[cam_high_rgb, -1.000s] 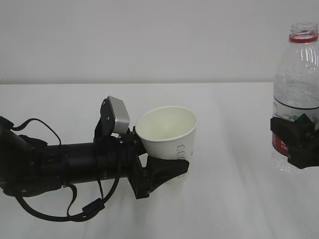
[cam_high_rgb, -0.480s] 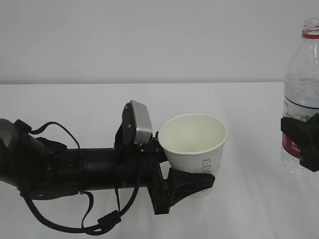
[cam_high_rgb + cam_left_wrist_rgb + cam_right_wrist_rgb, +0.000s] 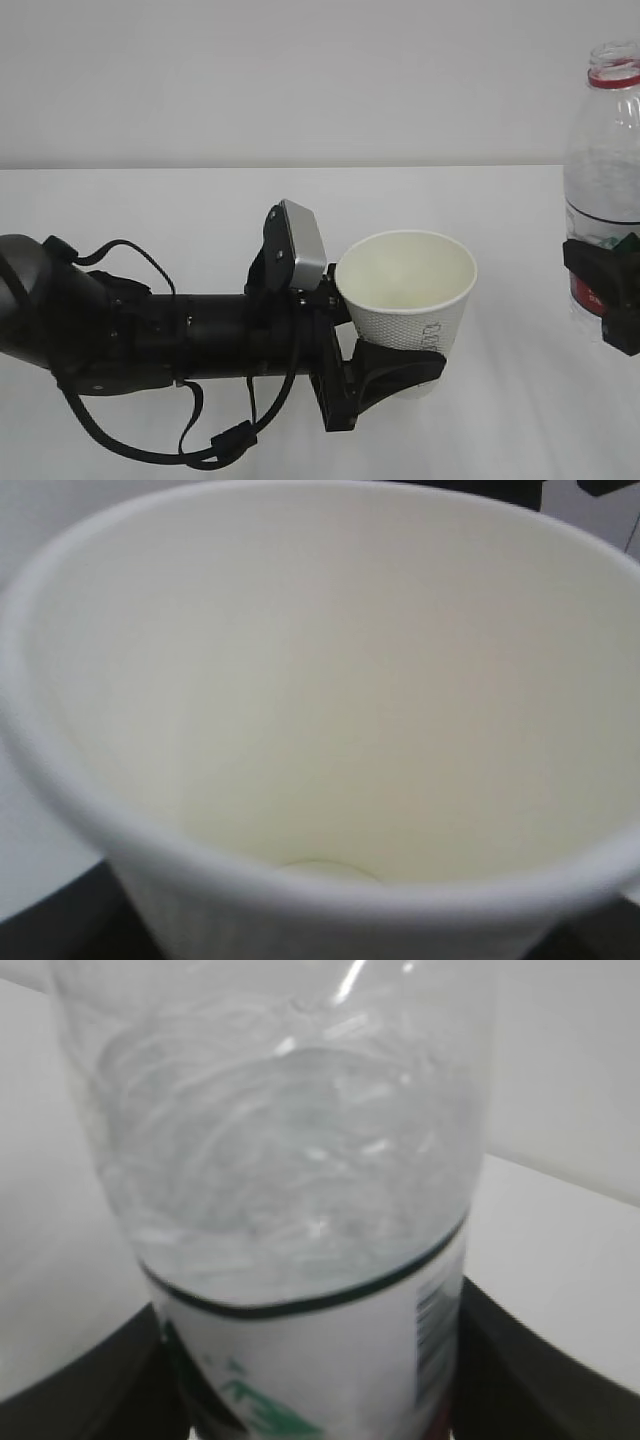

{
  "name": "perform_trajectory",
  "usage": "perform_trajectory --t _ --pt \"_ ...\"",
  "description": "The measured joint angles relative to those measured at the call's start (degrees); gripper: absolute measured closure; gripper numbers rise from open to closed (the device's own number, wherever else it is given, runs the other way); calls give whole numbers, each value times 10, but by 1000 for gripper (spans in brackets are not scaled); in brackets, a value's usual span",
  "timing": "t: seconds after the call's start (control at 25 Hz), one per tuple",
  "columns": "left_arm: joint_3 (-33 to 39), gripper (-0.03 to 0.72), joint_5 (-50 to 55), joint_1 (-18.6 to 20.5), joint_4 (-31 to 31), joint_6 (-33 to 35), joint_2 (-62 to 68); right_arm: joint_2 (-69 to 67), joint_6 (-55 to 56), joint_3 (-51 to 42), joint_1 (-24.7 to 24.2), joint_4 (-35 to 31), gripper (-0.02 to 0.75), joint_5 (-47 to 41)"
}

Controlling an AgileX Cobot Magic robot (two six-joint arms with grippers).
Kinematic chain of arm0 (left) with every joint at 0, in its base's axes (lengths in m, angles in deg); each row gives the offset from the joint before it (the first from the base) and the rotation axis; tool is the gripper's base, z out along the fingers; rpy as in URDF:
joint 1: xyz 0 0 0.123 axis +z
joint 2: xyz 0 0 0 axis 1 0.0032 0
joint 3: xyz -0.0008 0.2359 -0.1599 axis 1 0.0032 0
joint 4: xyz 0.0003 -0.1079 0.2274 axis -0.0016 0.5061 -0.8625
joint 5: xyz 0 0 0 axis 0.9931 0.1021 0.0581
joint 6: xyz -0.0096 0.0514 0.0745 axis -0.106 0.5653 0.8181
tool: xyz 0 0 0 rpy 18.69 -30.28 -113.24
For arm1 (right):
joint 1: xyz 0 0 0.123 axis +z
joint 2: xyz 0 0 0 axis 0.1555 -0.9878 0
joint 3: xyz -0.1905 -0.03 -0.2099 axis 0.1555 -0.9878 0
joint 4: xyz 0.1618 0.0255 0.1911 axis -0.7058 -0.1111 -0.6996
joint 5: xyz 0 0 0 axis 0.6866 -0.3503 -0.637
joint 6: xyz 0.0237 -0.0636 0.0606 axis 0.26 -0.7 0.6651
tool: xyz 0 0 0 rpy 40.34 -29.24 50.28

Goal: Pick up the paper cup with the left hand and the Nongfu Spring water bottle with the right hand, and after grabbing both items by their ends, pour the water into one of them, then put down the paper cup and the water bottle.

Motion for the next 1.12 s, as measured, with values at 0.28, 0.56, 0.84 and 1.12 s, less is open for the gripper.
perform_trajectory --t 0.28,0.56,0.84,1.12 --pt "0 123 0 -4 -7 -1 0 0 -43 0 0 0 245 0" --pt "0 140 0 -8 -13 -1 0 0 -77 0 0 0 245 0" --pt "0 144 0 -8 -17 -1 0 0 -108 0 0 0 245 0" --pt "0 145 0 -8 -18 -1 0 0 -136 0 0 0 245 0"
